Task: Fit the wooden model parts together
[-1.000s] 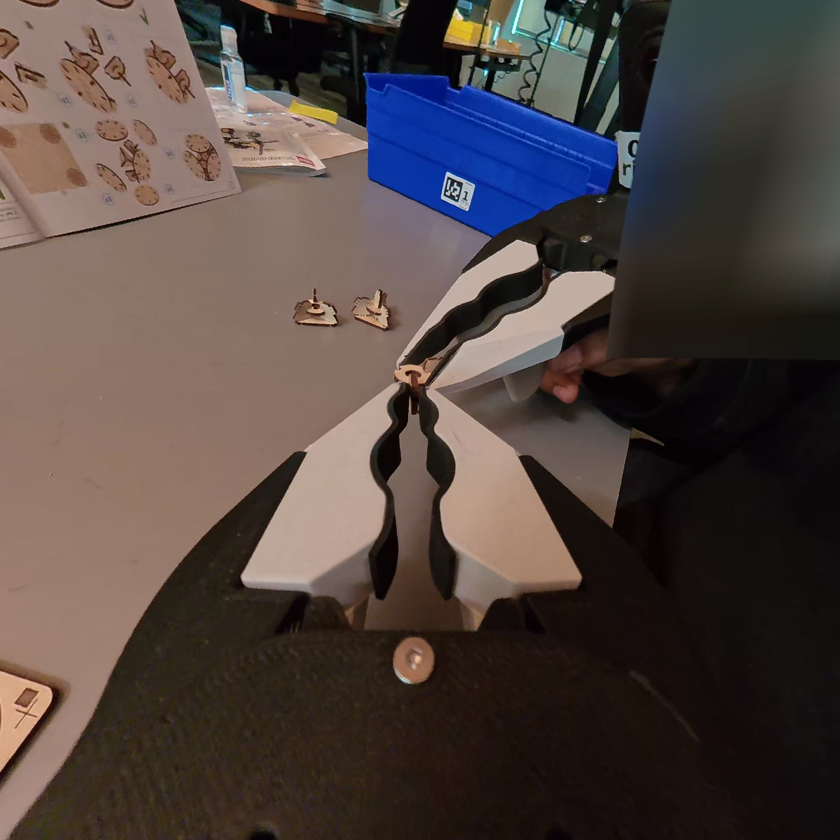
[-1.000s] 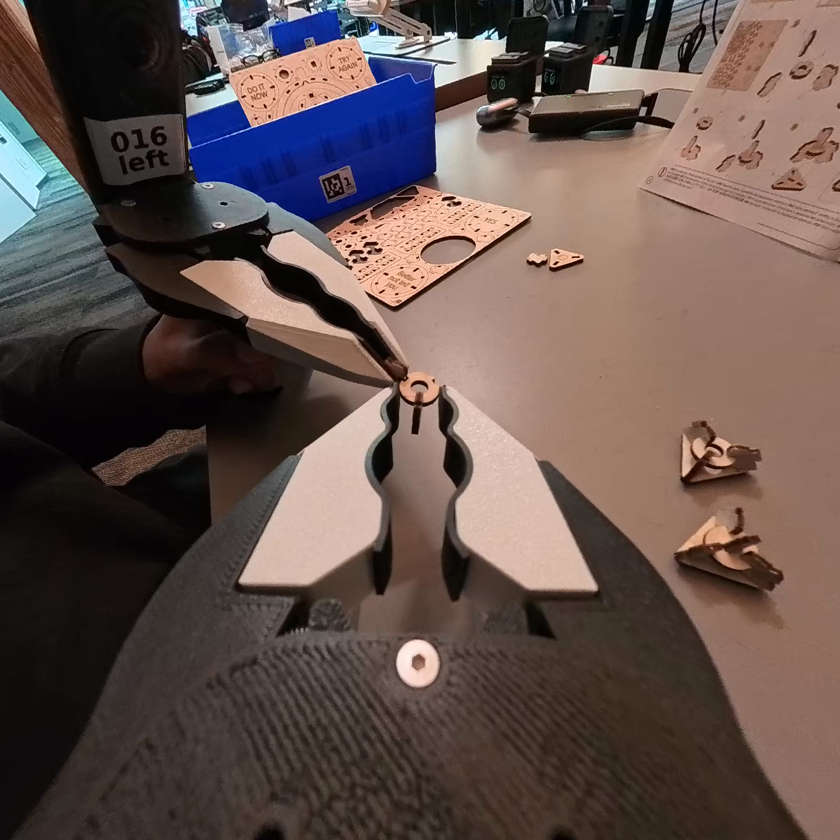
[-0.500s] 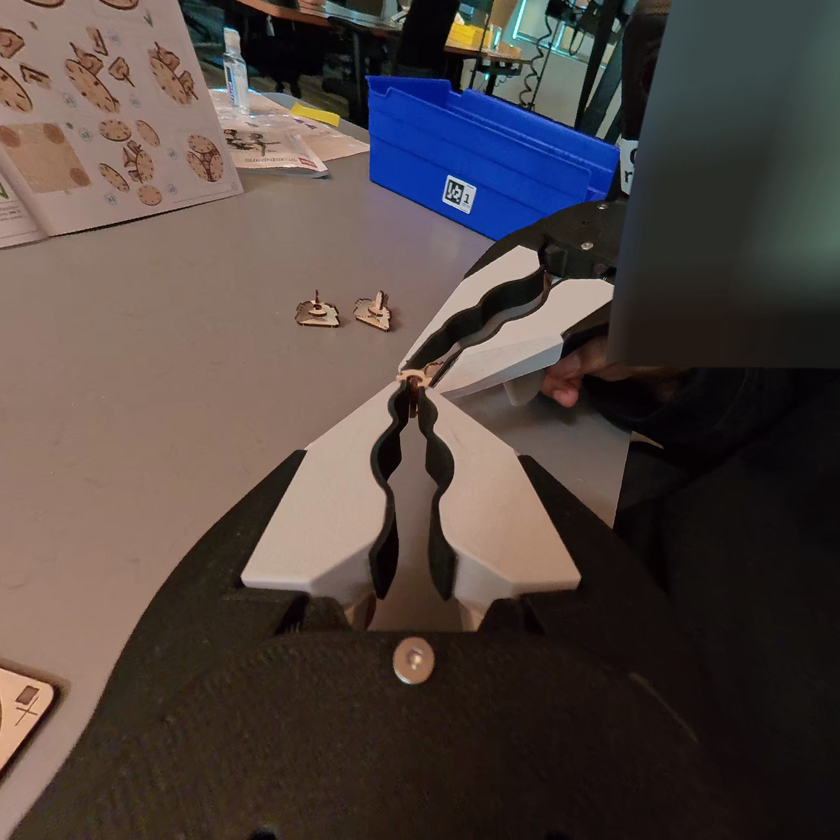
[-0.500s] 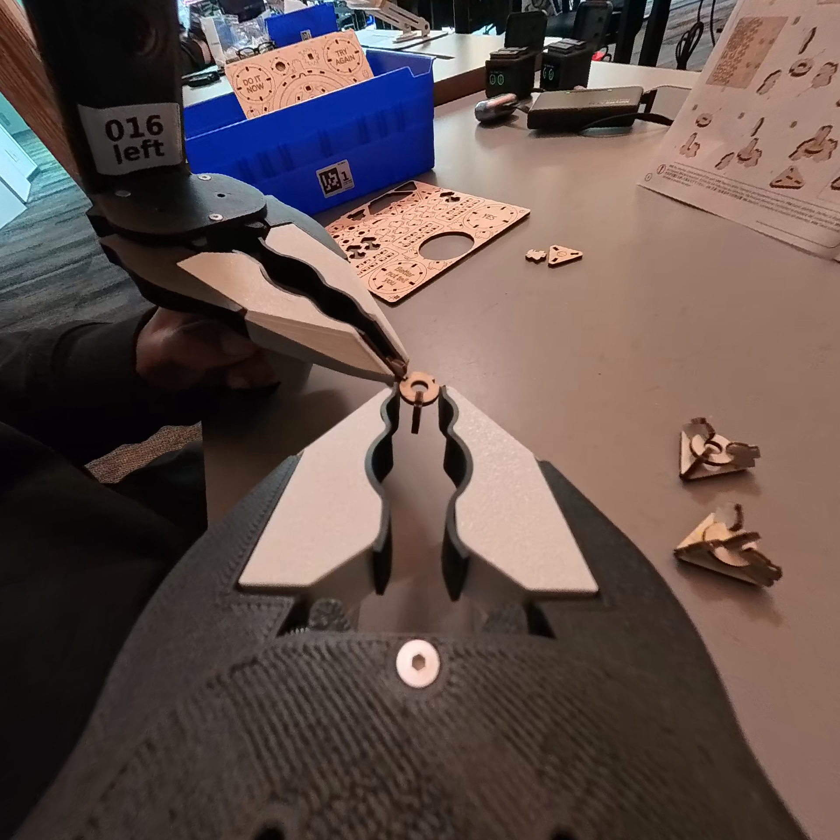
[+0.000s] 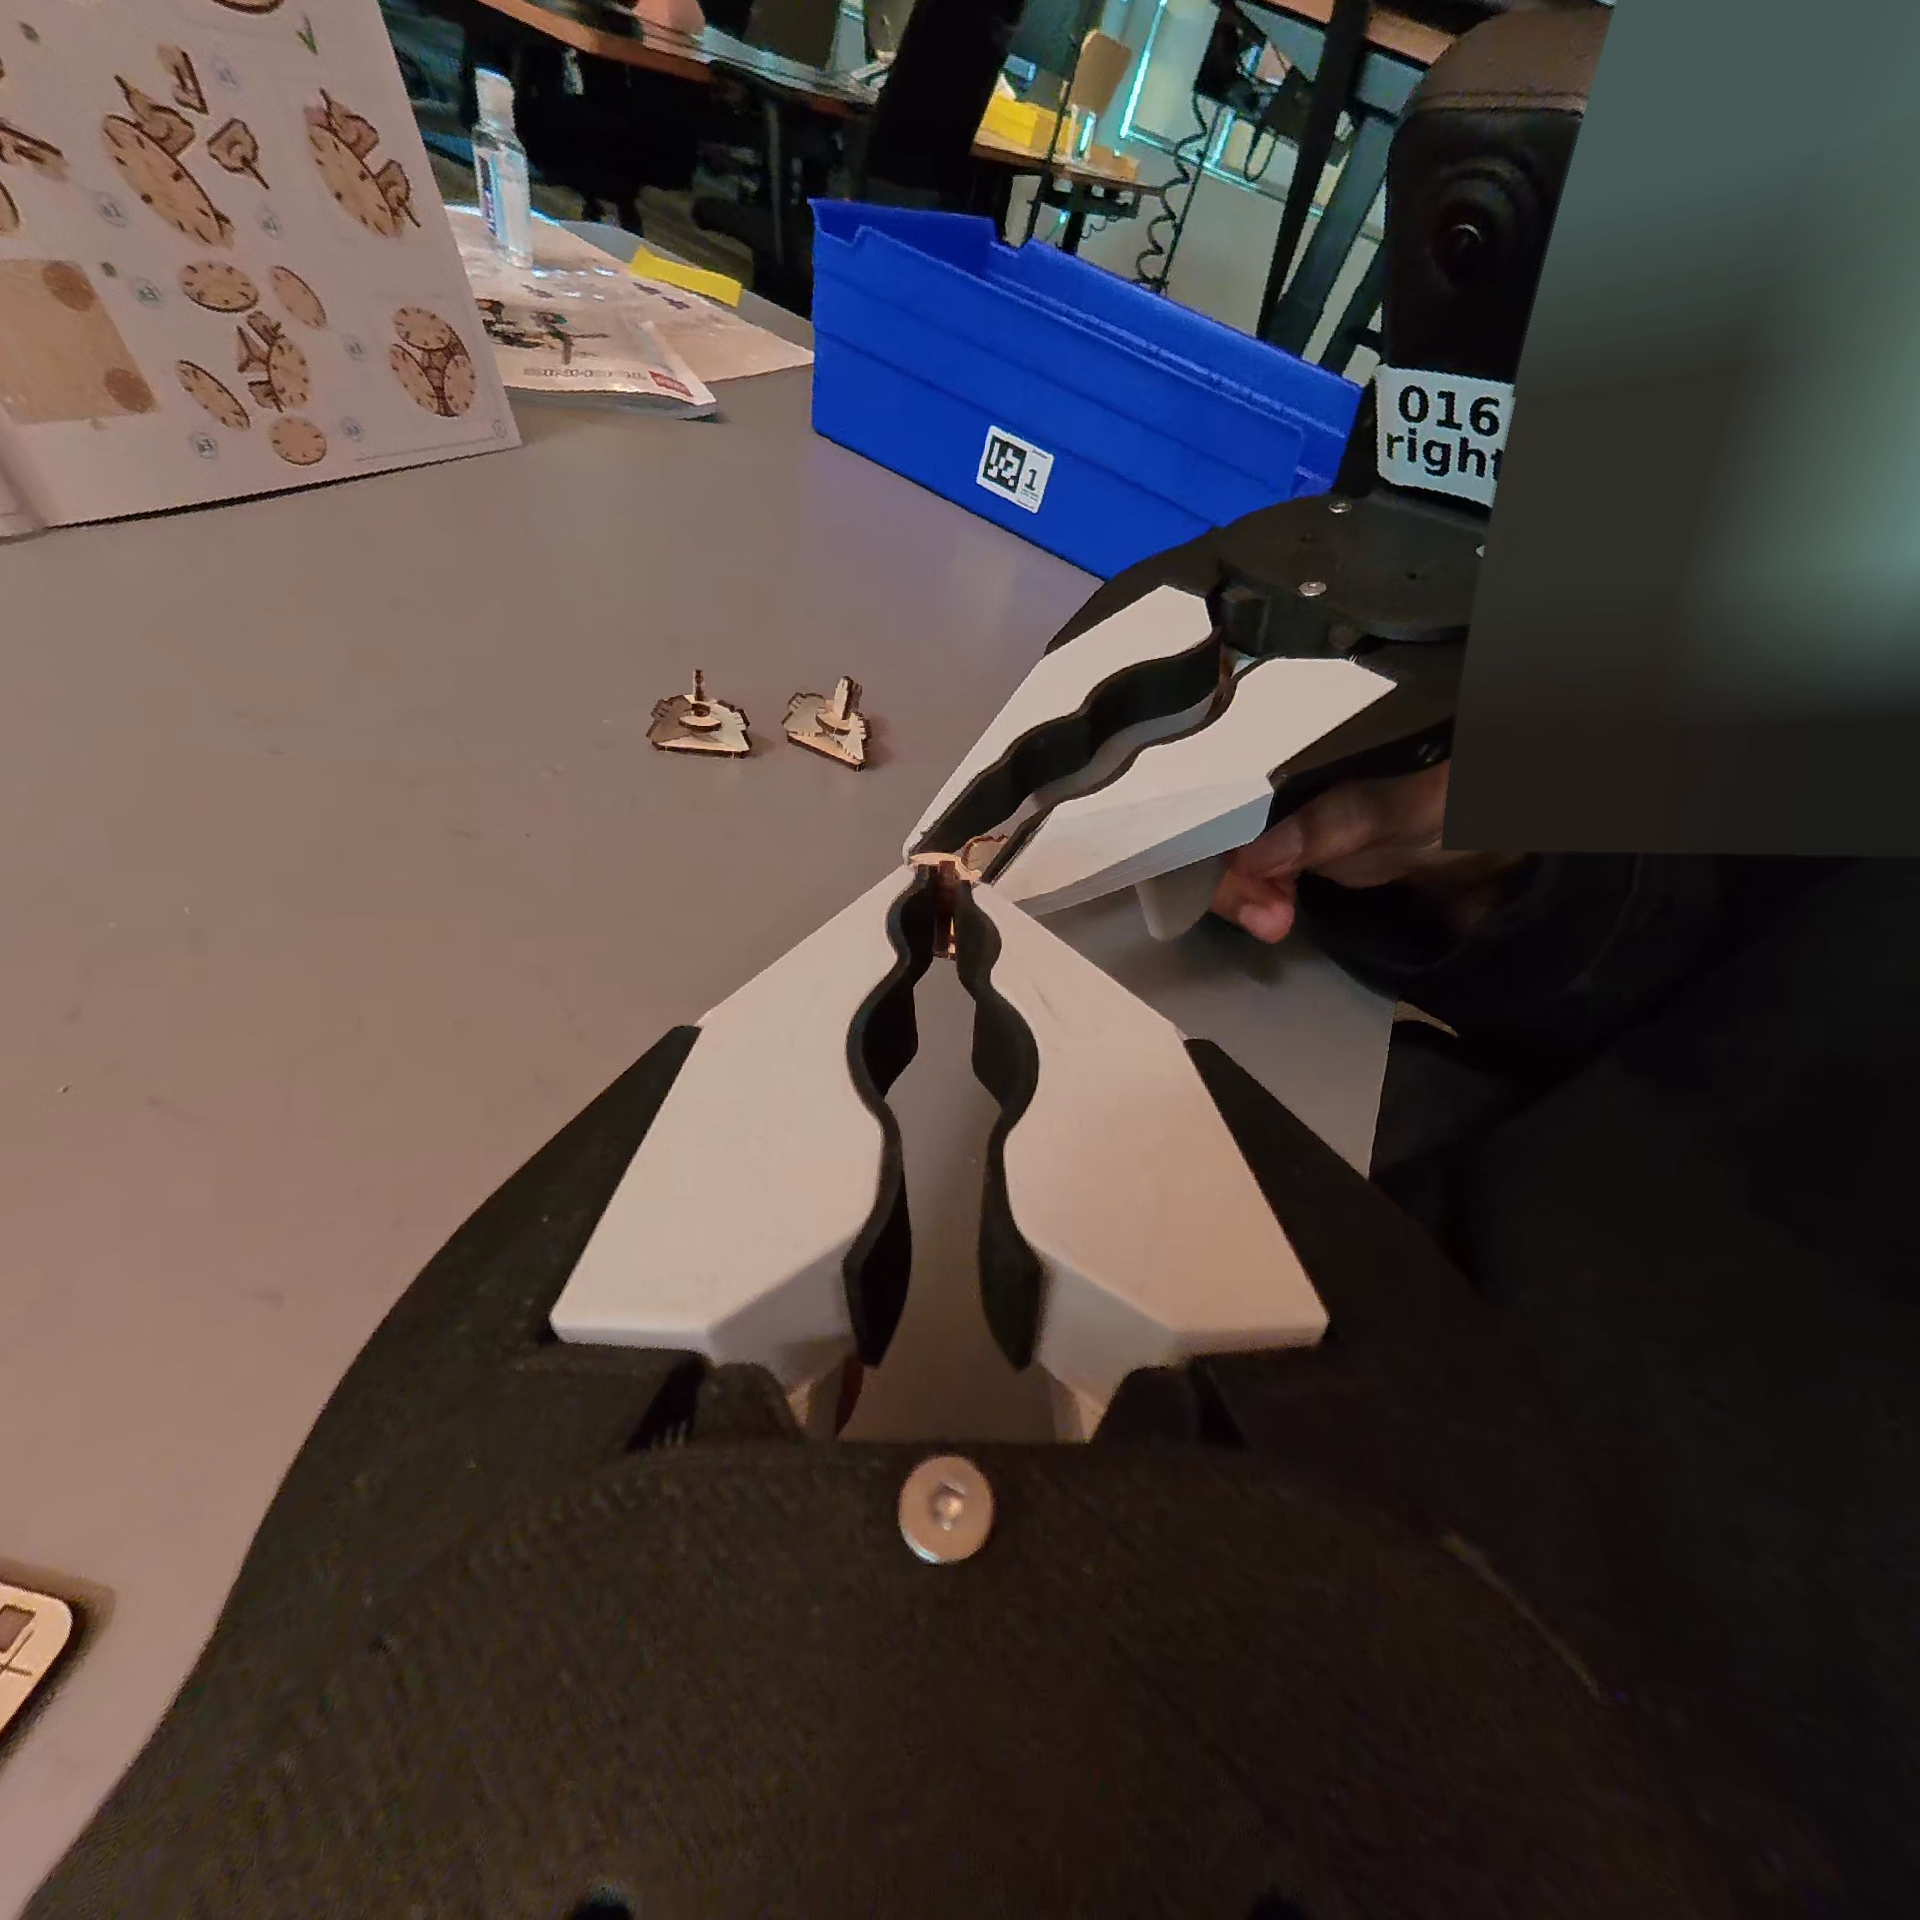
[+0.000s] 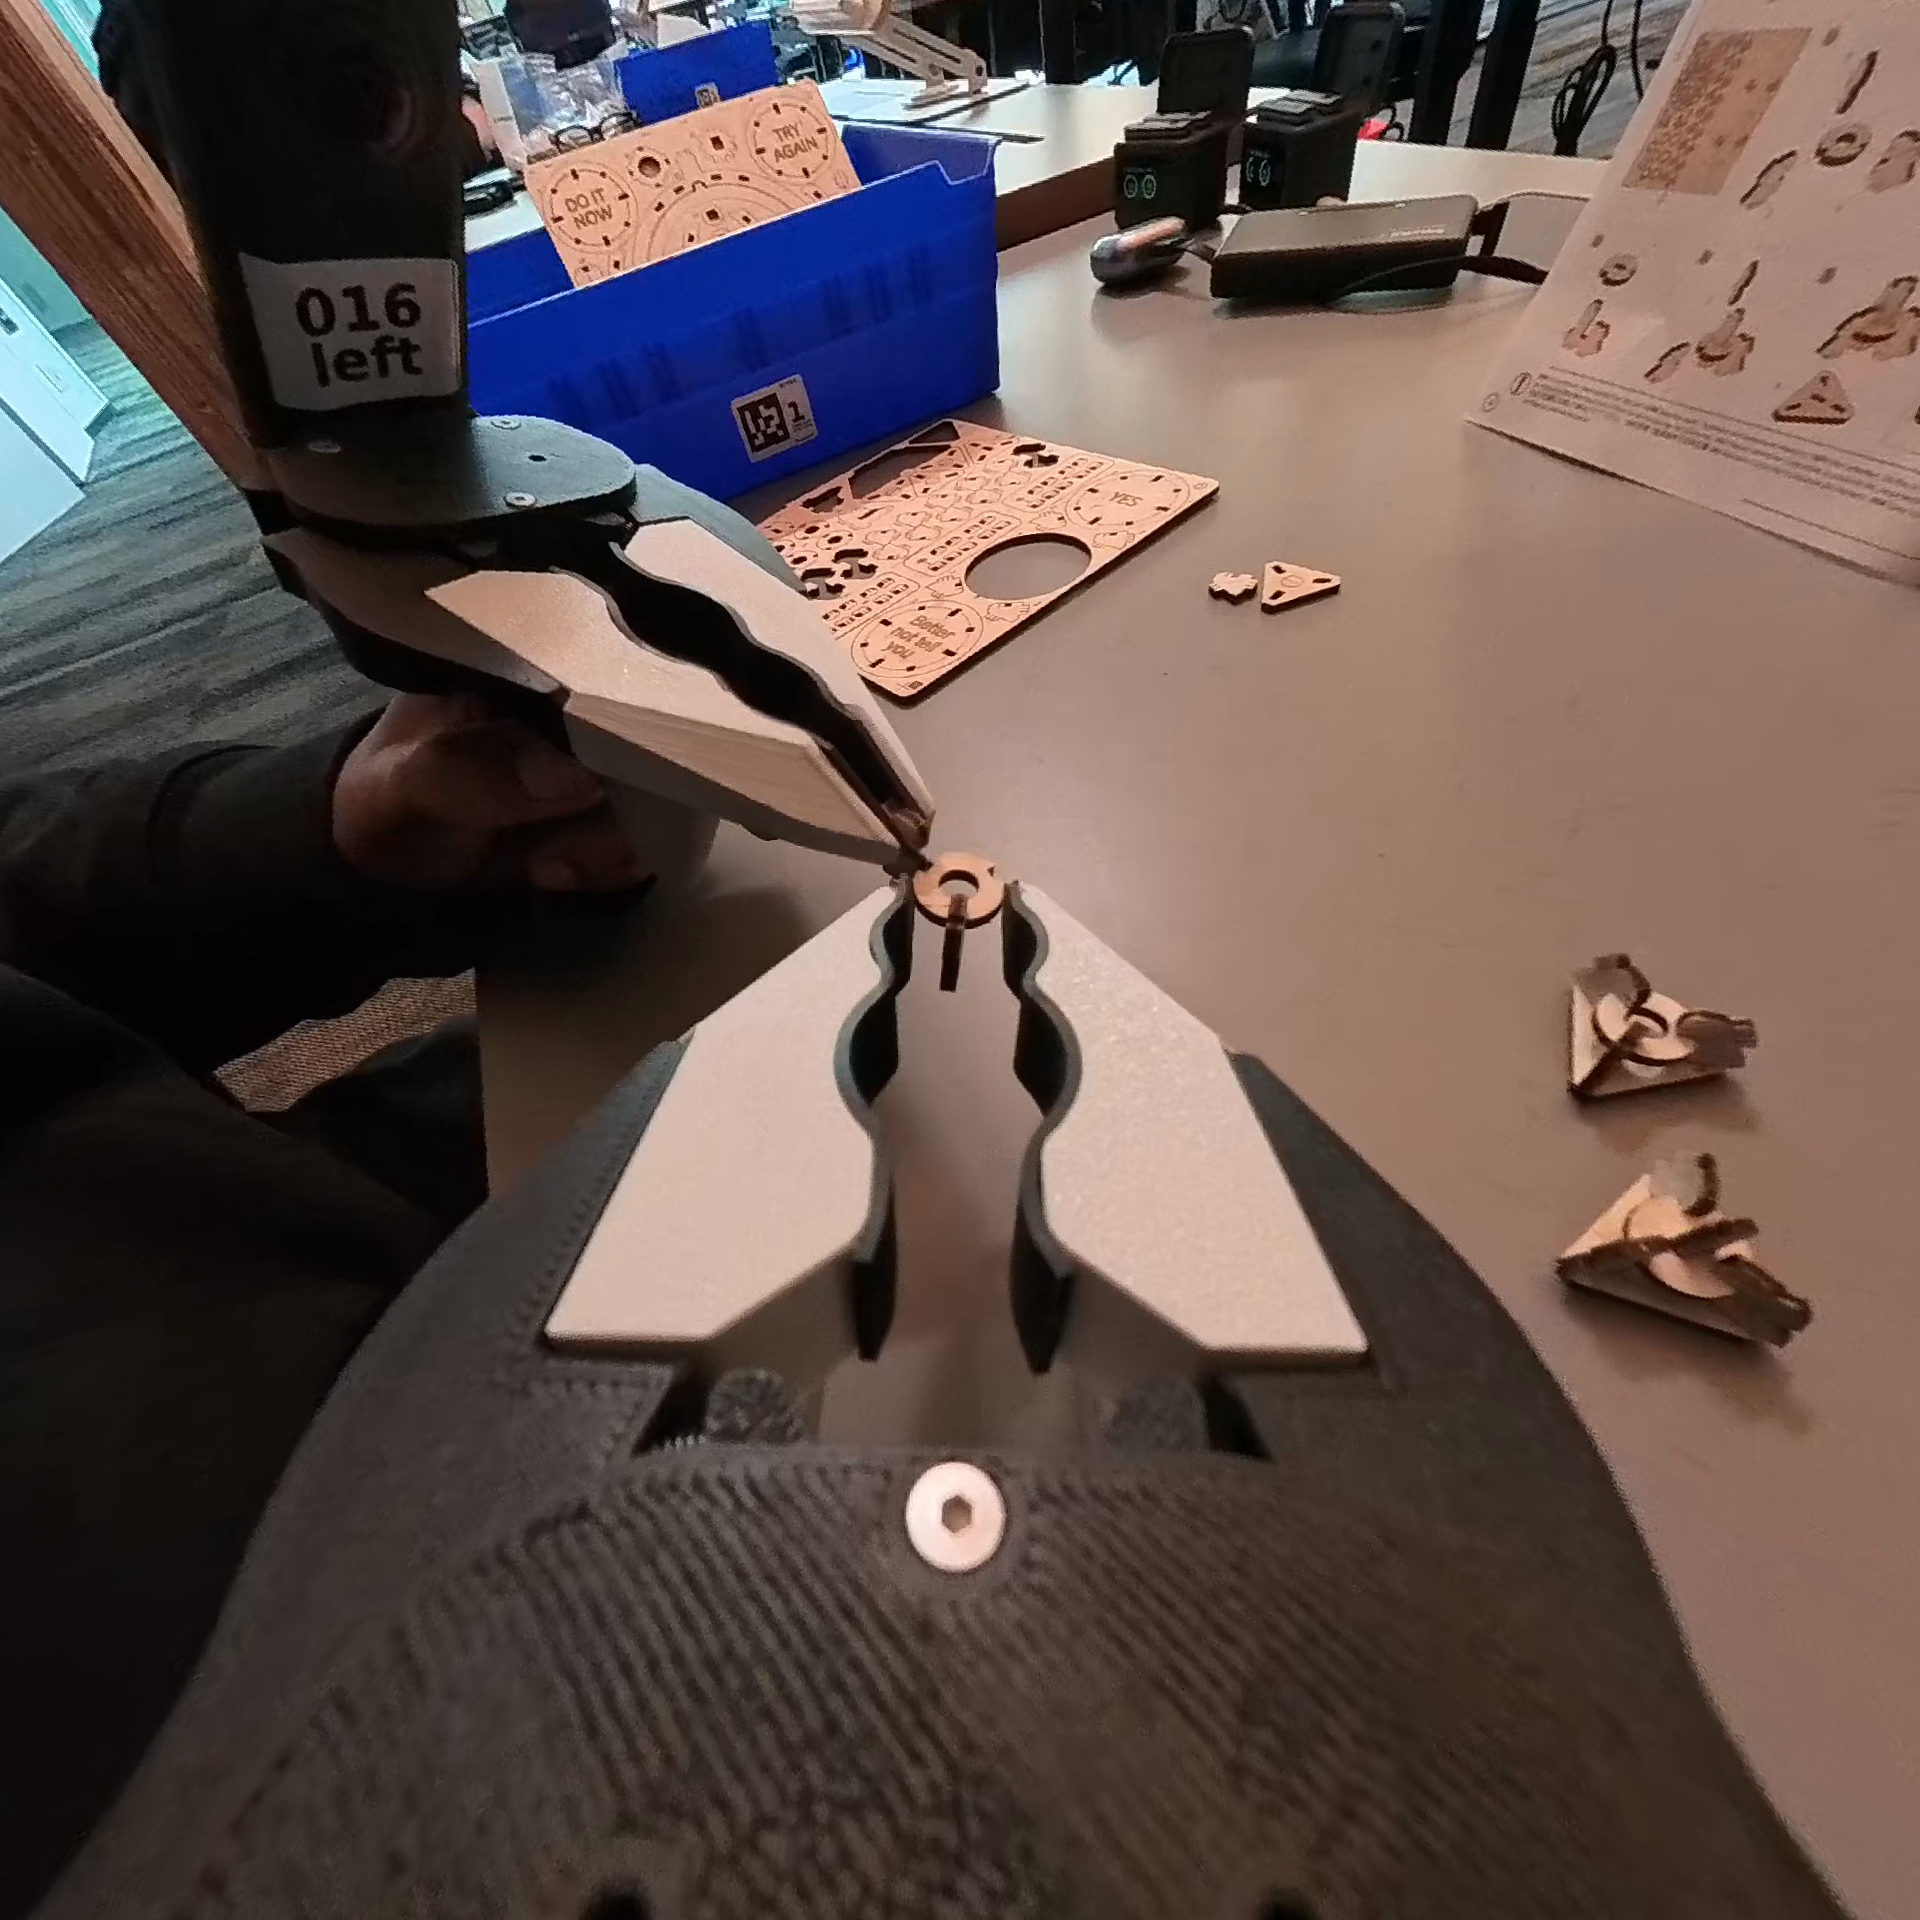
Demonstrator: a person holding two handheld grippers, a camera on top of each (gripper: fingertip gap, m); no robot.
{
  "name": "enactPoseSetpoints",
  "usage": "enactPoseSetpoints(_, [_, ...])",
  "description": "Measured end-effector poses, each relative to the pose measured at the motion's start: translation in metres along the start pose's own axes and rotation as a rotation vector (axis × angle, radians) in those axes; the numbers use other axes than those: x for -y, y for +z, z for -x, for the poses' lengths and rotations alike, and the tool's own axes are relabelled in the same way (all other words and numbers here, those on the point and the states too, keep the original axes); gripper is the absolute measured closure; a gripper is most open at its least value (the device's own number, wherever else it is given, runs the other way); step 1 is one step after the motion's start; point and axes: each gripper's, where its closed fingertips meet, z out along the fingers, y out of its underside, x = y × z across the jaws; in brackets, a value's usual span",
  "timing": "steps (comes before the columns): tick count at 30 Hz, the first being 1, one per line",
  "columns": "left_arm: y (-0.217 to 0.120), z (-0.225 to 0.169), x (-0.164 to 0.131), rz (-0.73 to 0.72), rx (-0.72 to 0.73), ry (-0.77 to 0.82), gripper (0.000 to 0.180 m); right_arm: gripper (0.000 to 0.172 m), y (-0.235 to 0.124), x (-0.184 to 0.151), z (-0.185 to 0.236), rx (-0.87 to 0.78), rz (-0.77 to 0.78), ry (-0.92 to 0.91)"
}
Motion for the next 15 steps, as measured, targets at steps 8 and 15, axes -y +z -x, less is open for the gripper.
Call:
enactPoseSetpoints(8, [0.0016,-0.0011,-0.0019,0.016,0.004,0.014,0.179,0.157,-0.0016,0.0015,0.0007,0.000,-0.001,0.001])
enactPoseSetpoints(15, [0.0028,-0.0016,-0.0018,0.018,0.029,0.048,0.179,0.157,-0.0023,0.0009,0.0005,-0.002,0.005,-0.008])
